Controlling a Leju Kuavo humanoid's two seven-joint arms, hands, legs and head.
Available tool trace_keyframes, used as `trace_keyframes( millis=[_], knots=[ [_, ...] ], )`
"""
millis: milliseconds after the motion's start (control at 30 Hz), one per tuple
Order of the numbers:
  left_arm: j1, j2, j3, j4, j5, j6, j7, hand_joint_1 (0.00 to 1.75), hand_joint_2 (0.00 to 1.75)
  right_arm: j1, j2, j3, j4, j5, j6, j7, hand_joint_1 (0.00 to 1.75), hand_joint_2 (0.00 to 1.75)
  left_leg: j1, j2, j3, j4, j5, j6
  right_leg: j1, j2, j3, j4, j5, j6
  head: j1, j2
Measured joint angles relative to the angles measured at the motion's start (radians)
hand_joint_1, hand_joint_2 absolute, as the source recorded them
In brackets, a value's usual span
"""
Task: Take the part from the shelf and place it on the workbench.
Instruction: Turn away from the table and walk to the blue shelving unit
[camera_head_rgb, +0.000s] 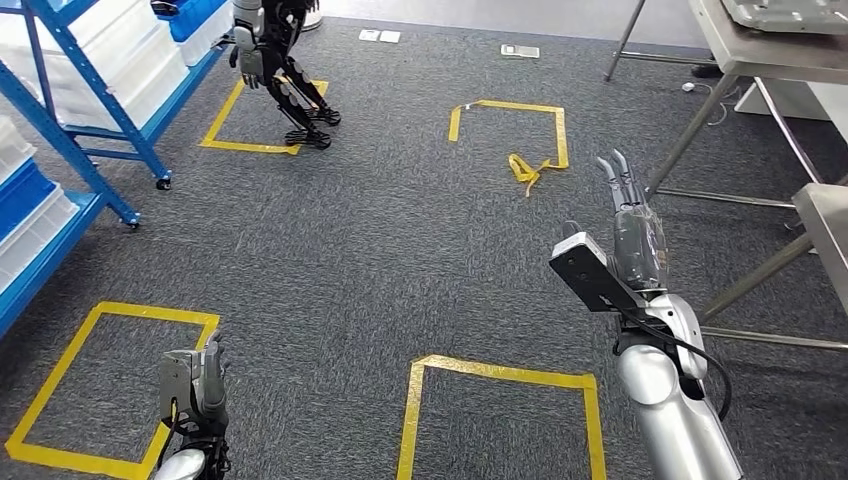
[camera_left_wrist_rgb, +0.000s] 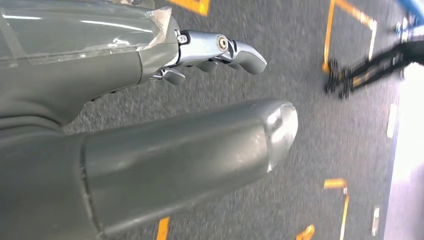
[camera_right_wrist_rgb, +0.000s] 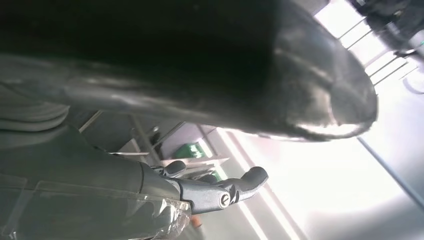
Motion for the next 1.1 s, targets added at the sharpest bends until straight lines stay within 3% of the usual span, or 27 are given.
trace_keyframes(
  millis=[33, 100, 167, 233, 300, 367, 400, 433, 467, 533, 600, 667, 700, 733, 800, 833, 900, 933, 967, 1033, 1100],
  knots=[
    [0.0, 0.0, 0.0, 0.0, 0.001, 0.001, -0.001, 0.0, 0.0, -0.002, 0.0, 0.001, 0.002, -0.001, 0.0, -0.001, 0.0, 0.0, -0.001, -0.012, -0.003, 0.001, 0.003, -0.005, -0.002, 0.019, 0.028, -0.056, 0.016, 0.002, -0.001, 0.0],
    [0.002, 0.002, 0.001, -0.002, 0.003, 0.002, -0.005, 0.0, 0.0, -0.003, 0.001, 0.001, 0.007, -0.013, -0.001, -0.005, 0.0, 0.0, 0.0, -0.033, -0.012, -0.001, 0.012, -0.018, -0.001, 0.038, 0.049, -0.099, 0.025, -0.004, -0.002, 0.0],
    [0.01, 0.005, 0.001, -0.008, 0.005, 0.002, -0.01, 0.0, 0.0, -0.002, 0.006, 0.001, 0.01, -0.033, -0.006, -0.013, 0.0, 0.0, 0.003, -0.044, -0.021, -0.005, 0.018, -0.031, -0.001, 0.015, 0.051, -0.102, 0.032, -0.014, -0.002, 0.0],
    [0.014, 0.006, 0.002, -0.02, 0.003, 0.003, -0.012, 0.0, 0.0, 0.0, 0.01, -0.001, 0.011, -0.05, -0.014, -0.022, 0.0, 0.0, 0.001, -0.003, -0.042, 0.034, -0.012, -0.039, -0.005, -0.009, 0.054, -0.108, 0.038, -0.029, -0.006, 0.0],
    [0.013, 0.007, 0.002, -0.034, 0.0, 0.004, -0.013, 0.0, 0.0, 0.006, 0.01, -0.006, 0.012, -0.061, -0.02, -0.029, 0.0, 0.0, -0.001, 0.057, -0.093, 0.152, -0.076, -0.043, -0.001, -0.035, 0.055, -0.11, 0.039, -0.042, -0.009, 0.0],
    [0.015, 0.007, 0.002, -0.041, -0.001, 0.005, -0.013, 0.0, 0.0, 0.014, 0.009, -0.012, 0.013, -0.07, -0.021, -0.034, 0.0, 0.0, 0.001, 0.076, -0.145, 0.274, -0.123, -0.047, 0.004, -0.063, 0.054, -0.11, 0.038, -0.046, -0.009, 0.0],
    [0.017, 0.008, 0.002, -0.044, -0.002, 0.005, -0.012, 0.0, 0.0, 0.017, 0.009, -0.014, 0.013, -0.075, -0.022, -0.037, 0.0, 0.0, 0.002, 0.08, -0.15, 0.289, -0.122, -0.048, 0.006, -0.075, 0.054, -0.11, 0.038, -0.047, -0.009, 0.0],
    [0.019, 0.008, 0.002, -0.048, -0.003, 0.005, -0.012, 0.0, 0.0, 0.02, 0.009, -0.016, 0.014, -0.081, -0.022, -0.039, 0.0, 0.0, 0.003, 0.084, -0.136, 0.265, -0.104, -0.049, 0.006, -0.087, 0.054, -0.11, 0.037, -0.048, -0.009, 0.0],
    [0.02, 0.009, 0.003, -0.054, -0.004, 0.005, -0.012, 0.0, 0.0, 0.023, 0.009, -0.017, 0.014, -0.088, -0.023, -0.042, 0.0, 0.0, 0.003, 0.094, -0.101, 0.203, -0.073, -0.048, 0.006, -0.097, 0.055, -0.109, 0.035, -0.048, -0.01, 0.0],
    [0.019, 0.012, 0.004, -0.066, -0.008, 0.005, -0.012, 0.0, 0.0, 0.026, 0.009, -0.021, 0.014, -0.097, -0.026, -0.047, 0.0, 0.0, -0.005, 0.139, -0.025, 0.065, -0.027, -0.043, 0.013, -0.116, 0.056, -0.107, 0.031, -0.046, -0.01, 0.0],
    [0.018, 0.013, 0.004, -0.074, -0.01, 0.005, -0.012, 0.0, 0.0, 0.029, 0.007, -0.025, 0.014, -0.099, -0.03, -0.049, 0.0, 0.0, -0.016, 0.166, 0.004, 0.008, -0.02, -0.033, 0.023, -0.135, 0.054, -0.106, 0.028, -0.041, -0.009, 0.0],
    [0.02, 0.014, 0.004, -0.079, -0.01, 0.005, -0.012, 0.0, 0.0, 0.032, 0.006, -0.026, 0.014, -0.1, -0.033, -0.05, 0.0, 0.0, -0.019, 0.148, 0.002, 0.002, -0.016, -0.02, 0.028, -0.155, 0.054, -0.107, 0.025, -0.037, -0.009, 0.0],
    [0.021, 0.014, 0.004, -0.082, -0.011, 0.004, -0.013, 0.0, 0.0, 0.033, 0.006, -0.026, 0.014, -0.101, -0.033, -0.05, 0.0, 0.0, -0.017, 0.136, 0.003, -0.002, -0.012, -0.013, 0.027, -0.148, 0.052, -0.102, 0.019, -0.034, -0.008, 0.0],
    [0.02, 0.014, 0.004, -0.085, -0.011, 0.004, -0.013, 0.0, 0.0, 0.035, 0.006, -0.028, 0.014, -0.103, -0.035, -0.051, 0.0, 0.0, -0.014, 0.124, 0.005, -0.008, -0.008, -0.006, 0.024, -0.126, 0.042, -0.081, 0.006, -0.033, -0.008, 0.0],
    [0.018, 0.015, 0.005, -0.09, -0.012, 0.002, -0.013, 0.0, 0.0, 0.044, 0.004, -0.036, 0.013, -0.108, -0.038, -0.053, 0.0, 0.0, -0.008, 0.098, 0.006, -0.014, -0.001, 0.005, 0.017, -0.065, -0.011, 0.03, -0.042, -0.036, -0.005, 0.0],
    [0.019, 0.015, 0.005, -0.09, -0.012, 0.002, -0.013, 0.0, 0.0, 0.052, 0.002, -0.04, 0.013, -0.11, -0.039, -0.055, 0.0, 0.0, -0.006, 0.084, 0.005, -0.015, 0.001, 0.008, 0.016, -0.047, -0.048, 0.106, -0.068, -0.038, -0.003, 0.0],
    [0.024, 0.016, 0.005, -0.09, -0.011, 0.002, -0.013, 0.0, 0.0, 0.066, 0.0, -0.046, 0.013, -0.111, -0.04, -0.057, 0.0, 0.0, -0.005, 0.055, 0.005, -0.015, 0.002, 0.009, 0.013, -0.038, -0.101, 0.203, -0.09, -0.032, -0.001, 0.0],
    [0.027, 0.016, 0.005, -0.09, -0.011, 0.002, -0.013, 0.0, 0.0, 0.071, -0.001, -0.047, 0.013, -0.112, -0.04, -0.057, 0.0, 0.0, -0.004, 0.041, 0.005, -0.014, 0.002, 0.008, 0.011, -0.036, -0.099, 0.192, -0.078, -0.023, -0.001, 0.0],
    [0.028, 0.016, 0.005, -0.091, -0.011, 0.002, -0.013, 0.0, 0.0, 0.074, -0.001, -0.049, 0.013, -0.112, -0.041, -0.058, 0.0, 0.0, -0.003, 0.027, 0.006, -0.013, 0.003, 0.007, 0.008, -0.032, -0.079, 0.141, -0.052, -0.013, -0.002, 0.0],
    [0.03, 0.016, 0.005, -0.095, -0.01, 0.004, -0.013, 0.0, 0.0, 0.078, -0.002, -0.053, 0.01, -0.111, -0.044, -0.062, 0.0, 0.0, -0.001, 0.0, 0.003, -0.007, 0.003, 0.001, -0.003, 0.003, -0.011, -0.008, 0.007, 0.007, -0.001, 0.0],
    [0.035, 0.018, 0.006, -0.106, -0.01, 0.011, -0.015, 0.0, 0.0, 0.092, -0.004, -0.058, 0.004, -0.111, -0.051, -0.069, 0.0, 0.0, -0.001, -0.024, -0.005, -0.003, 0.005, -0.011, -0.008, 0.033, 0.028, -0.088, 0.034, 0.01, -0.001, 0.0]
  ],
)
